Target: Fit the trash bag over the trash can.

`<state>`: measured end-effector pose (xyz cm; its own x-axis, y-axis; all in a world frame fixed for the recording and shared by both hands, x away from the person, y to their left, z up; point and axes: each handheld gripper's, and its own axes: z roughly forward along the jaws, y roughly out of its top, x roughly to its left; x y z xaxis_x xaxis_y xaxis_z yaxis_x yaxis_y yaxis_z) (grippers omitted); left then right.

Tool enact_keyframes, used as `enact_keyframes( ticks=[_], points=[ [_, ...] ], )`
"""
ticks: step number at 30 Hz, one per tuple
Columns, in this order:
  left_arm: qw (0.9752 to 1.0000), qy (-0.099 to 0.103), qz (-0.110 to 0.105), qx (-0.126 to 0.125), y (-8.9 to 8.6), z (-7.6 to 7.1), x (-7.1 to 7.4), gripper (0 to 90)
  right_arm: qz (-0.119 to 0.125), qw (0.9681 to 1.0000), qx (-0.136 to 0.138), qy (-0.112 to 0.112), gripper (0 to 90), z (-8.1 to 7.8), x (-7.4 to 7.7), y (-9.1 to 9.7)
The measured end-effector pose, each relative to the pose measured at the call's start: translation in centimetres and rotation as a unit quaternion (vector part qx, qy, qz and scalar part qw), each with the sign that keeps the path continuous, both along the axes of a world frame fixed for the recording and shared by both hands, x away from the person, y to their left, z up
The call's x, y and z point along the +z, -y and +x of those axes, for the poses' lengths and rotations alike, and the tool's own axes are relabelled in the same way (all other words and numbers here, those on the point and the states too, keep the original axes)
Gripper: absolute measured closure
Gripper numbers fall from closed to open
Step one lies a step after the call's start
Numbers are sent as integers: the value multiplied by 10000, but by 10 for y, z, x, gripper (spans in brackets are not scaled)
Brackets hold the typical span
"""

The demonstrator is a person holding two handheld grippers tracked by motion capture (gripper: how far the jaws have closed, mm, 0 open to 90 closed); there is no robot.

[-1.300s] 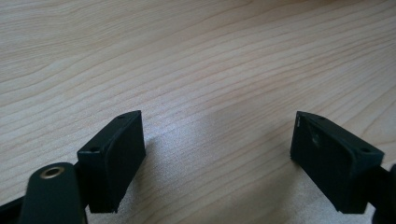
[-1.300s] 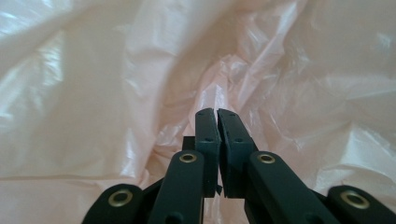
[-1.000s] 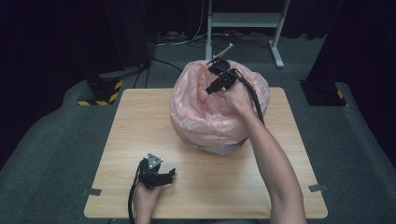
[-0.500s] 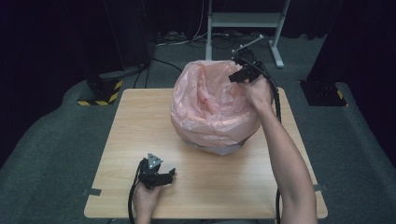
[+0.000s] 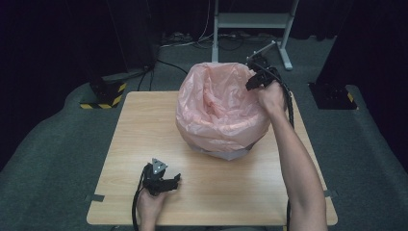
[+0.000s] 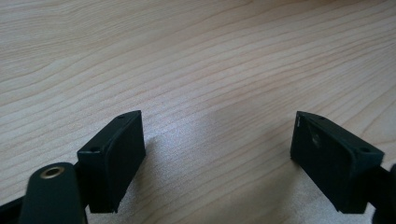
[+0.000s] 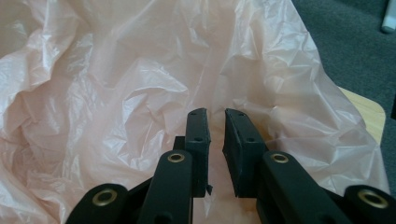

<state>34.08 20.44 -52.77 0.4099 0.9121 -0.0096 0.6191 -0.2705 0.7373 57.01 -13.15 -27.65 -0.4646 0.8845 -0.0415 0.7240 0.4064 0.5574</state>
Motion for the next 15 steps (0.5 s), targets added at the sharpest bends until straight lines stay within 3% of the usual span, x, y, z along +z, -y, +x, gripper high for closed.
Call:
enact_keyframes(
  ticks=[4,7,11,15],
  points=[
    [10000,1,1,1,0,0,0,178,74,9998,147,86,781,-6,4,-2],
    [10000,1,0,1,0,0,0,178,317,9985,380,250,769,-15,11,-7],
    [10000,-3,4,5,0,0,0,178,686,9930,861,424,754,-29,17,-25],
    [10000,1,0,2,0,0,0,178,981,9868,1214,442,737,-36,19,-46]
  ],
)
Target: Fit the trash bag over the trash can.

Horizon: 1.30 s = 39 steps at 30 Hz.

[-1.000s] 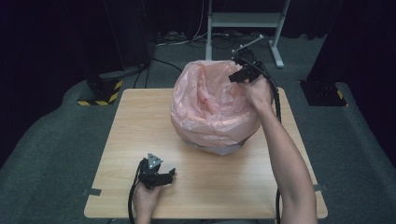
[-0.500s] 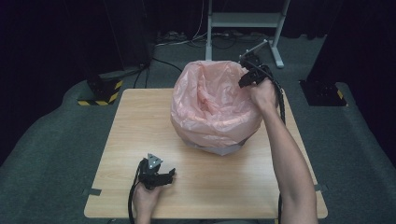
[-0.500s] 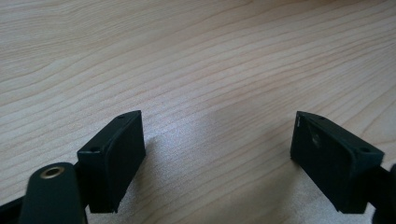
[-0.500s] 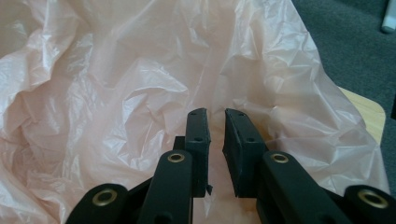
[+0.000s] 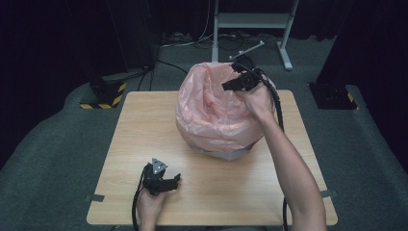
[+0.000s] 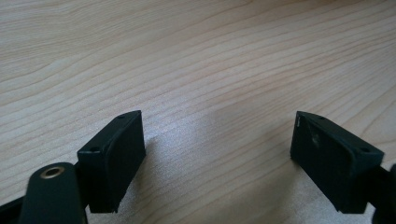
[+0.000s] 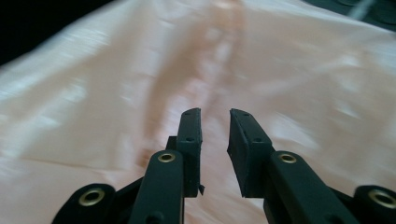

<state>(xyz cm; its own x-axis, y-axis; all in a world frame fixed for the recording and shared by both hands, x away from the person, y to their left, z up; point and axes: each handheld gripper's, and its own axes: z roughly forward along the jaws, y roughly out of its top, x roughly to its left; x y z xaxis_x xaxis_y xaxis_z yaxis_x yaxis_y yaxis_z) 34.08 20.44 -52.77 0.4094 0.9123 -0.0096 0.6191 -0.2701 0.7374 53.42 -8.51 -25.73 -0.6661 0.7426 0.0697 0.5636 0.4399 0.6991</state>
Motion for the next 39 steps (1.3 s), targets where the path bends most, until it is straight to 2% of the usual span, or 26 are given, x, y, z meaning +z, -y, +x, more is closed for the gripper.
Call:
enact_keyframes(
  ticks=[2,4,5,6,8,9,12,16,22,26,27,29,30,32,33,34,37,38,39],
  points=[
    [10000,-1,-1,0,0,0,0,178,98,9998,148,-82,730,1,-2,-11],
    [10000,1,7,4,0,0,0,178,79,9996,244,-132,736,2,-5,-22],
    [10000,1,7,4,0,0,0,178,79,9996,244,-132,736,2,-5,-22],
    [10000,-5,19,-1,0,0,0,178,55,9987,417,-280,763,5,-9,-35],
    [10000,-1,13,5,0,0,0,178,45,9986,438,-282,768,6,-10,-38],
    [10000,-1,11,5,0,0,0,178,34,9981,519,-345,775,7,-14,-48],
    [10000,-2,14,2,0,0,0,178,-36,9975,563,-429,783,8,-17,-55],
    [10000,-4,10,5,0,0,0,178,-288,9941,649,-824,852,16,-24,-69],
    [10000,-2,5,9,0,0,0,179,-570,9895,644,-1160,874,25,-35,-80],
    [10000,-3,8,7,0,0,0,179,-542,9902,724,-1065,869,19,-32,-79],
    [10000,-3,10,6,0,0,0,179,-540,9917,785,-866,861,14,-25,-74],
    [10000,-3,9,7,0,0,0,179,-560,9923,778,-780,860,12,-22,-71],
    [10000,-4,10,6,0,0,0,179,-540,9944,691,-597,862,7,-13,-59],
    [10000,-2,9,7,0,0,0,179,-583,9958,530,-475,869,8,-8,-45],
    [10000,-2,9,7,0,0,0,179,-583,9958,530,-475,869,8,-8,-45],
    [10000,-3,10,6,0,0,0,179,-598,9969,316,-397,875,9,-6,-31],
    [10000,-1,8,9,0,0,0,179,-717,9970,26,-280,880,12,-6,-15],
    [10000,-1,8,9,0,0,0,179,-717,9970,26,-280,880,12,-6,-15],
    [10000,0,8,9,0,0,0,179,-949,9952,-238,-95,885,15,-8,-5]
  ],
)
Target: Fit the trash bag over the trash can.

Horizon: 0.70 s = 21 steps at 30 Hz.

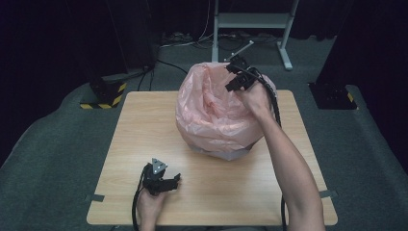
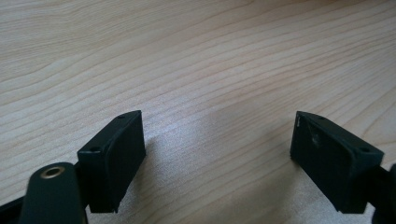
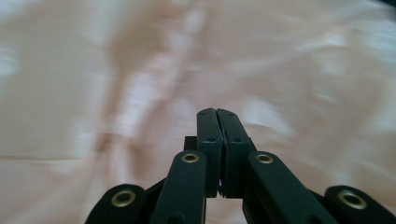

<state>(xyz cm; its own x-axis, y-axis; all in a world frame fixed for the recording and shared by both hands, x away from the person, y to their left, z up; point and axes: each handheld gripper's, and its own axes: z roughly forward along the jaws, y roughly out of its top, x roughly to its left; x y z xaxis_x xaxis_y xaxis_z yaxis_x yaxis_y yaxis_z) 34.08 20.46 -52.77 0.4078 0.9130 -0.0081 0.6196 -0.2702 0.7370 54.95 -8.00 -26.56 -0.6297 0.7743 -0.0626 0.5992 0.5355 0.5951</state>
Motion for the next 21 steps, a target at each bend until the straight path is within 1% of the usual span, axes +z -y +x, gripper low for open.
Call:
enact_keyframes(
  ticks=[1,2,5,7,8,9,10,12,14,15,16,17,18,19,20,21],
  points=[
    [10000,0,0,0,0,0,0,179,0,10000,0,0,885,0,0,0],
    [10000,0,0,0,0,0,0,179,-117,9998,-174,67,887,4,-3,7],
    [10000,1,3,-1,0,0,0,179,-168,9991,-391,24,888,9,-7,14],
    [10000,5,-5,5,0,0,0,178,-213,9988,-441,-6,888,11,-9,16],
    [10000,3,-5,3,0,0,0,178,-132,9982,-525,-271,888,17,-15,20],
    [10000,3,-5,3,0,0,0,178,-132,9982,-525,-271,888,17,-15,20],
    [10000,1,-5,0,0,0,0,178,-165,9976,-512,-426,887,20,-17,21],
    [10000,0,-7,1,0,0,0,178,-198,9975,-467,-489,886,21,-17,19],
    [10000,3,-6,4,0,0,0,178,-231,9975,-448,-487,885,21,-18,17],
    [10000,5,-11,7,0,0,0,178,-244,9978,-435,-432,884,20,-17,16],
    [10000,4,-7,4,0,0,0,178,-119,9987,-377,-330,881,18,-15,16],
    [10000,4,-7,4,0,0,0,178,-119,9987,-377,-330,881,18,-15,16],
    [10000,4,-9,5,0,0,0,178,92,9993,-292,-235,870,15,-12,19],
    [10000,6,-12,9,0,0,0,178,158,9994,-222,-211,868,14,-11,21],
    [10000,6,-12,9,0,0,0,179,158,9994,-222,-211,868,14,-11,21],
    [10000,8,-16,15,0,0,0,180,234,9994,-170,-189,861,10,-10,25]
  ],
)
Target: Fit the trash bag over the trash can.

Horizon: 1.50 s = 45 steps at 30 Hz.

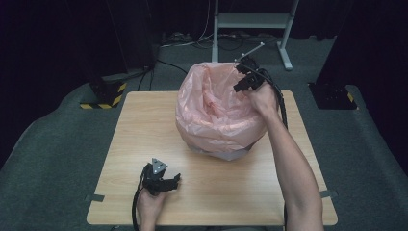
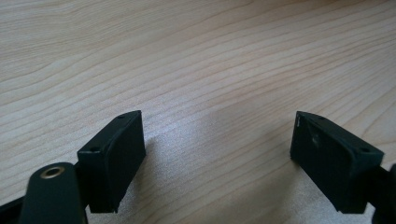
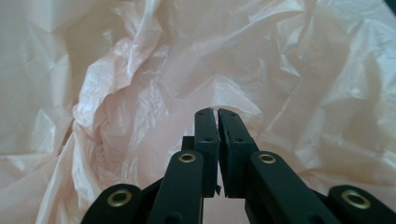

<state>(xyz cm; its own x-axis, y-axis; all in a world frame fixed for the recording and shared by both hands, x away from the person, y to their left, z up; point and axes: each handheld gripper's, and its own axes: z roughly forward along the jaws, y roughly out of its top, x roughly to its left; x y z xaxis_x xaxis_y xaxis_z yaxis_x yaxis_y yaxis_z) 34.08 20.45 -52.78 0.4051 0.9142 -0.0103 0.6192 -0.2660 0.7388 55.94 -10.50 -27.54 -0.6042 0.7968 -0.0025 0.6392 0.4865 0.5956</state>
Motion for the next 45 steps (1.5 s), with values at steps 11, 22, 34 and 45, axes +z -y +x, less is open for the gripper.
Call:
enact_keyframes(
  ticks=[11,22,34,45],
  points=[
    [10000,-5,12,-12,0,0,0,181,539,9975,285,365,775,-19,12,17],
    [10000,9,3,0,0,0,0,187,899,9939,300,565,696,-33,17,38],
    [10000,11,8,7,0,0,0,190,1015,9901,355,903,675,-52,25,50],
    [10000,1,-18,18,0,0,0,190,1115,9883,292,995,637,-65,25,67]
  ],
)
